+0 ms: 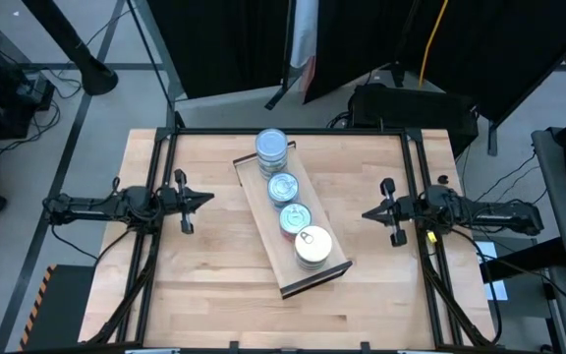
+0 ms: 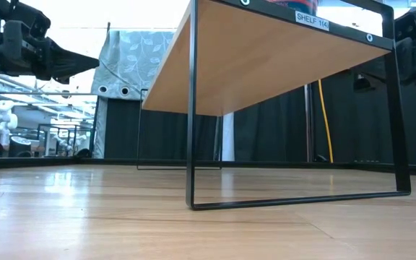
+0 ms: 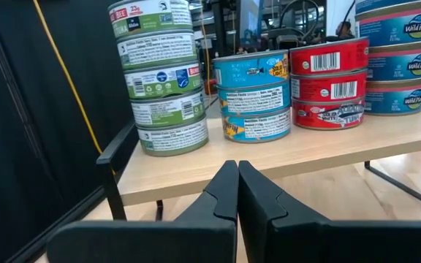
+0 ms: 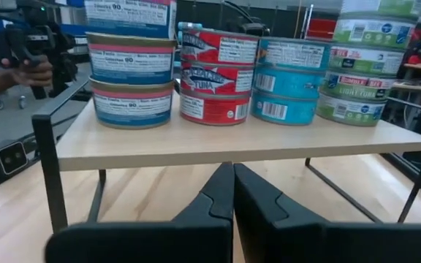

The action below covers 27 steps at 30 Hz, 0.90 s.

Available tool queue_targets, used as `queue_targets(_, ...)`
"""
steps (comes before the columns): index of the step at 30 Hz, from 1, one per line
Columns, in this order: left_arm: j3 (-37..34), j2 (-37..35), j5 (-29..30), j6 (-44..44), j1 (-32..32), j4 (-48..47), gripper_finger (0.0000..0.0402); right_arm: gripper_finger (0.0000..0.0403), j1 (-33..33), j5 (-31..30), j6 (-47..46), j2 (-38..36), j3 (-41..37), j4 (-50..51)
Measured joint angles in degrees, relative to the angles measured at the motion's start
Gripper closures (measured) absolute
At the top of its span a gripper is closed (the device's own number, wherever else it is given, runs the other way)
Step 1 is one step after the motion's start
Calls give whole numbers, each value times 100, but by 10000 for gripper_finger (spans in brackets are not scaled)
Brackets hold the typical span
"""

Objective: Stack canned seafood by type on shelf
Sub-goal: Return to home position

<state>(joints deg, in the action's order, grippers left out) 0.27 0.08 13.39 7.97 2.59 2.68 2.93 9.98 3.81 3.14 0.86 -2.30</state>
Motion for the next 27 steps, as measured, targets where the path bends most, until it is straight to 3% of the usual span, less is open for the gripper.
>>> queue_targets(21, 0, 0, 28, -17, 0, 15, 400, 403, 6, -286, -273, 88, 0, 39)
queue_targets(27, 0, 2, 31, -15, 0, 13, 400, 403, 6, -694, -273, 92, 0, 111)
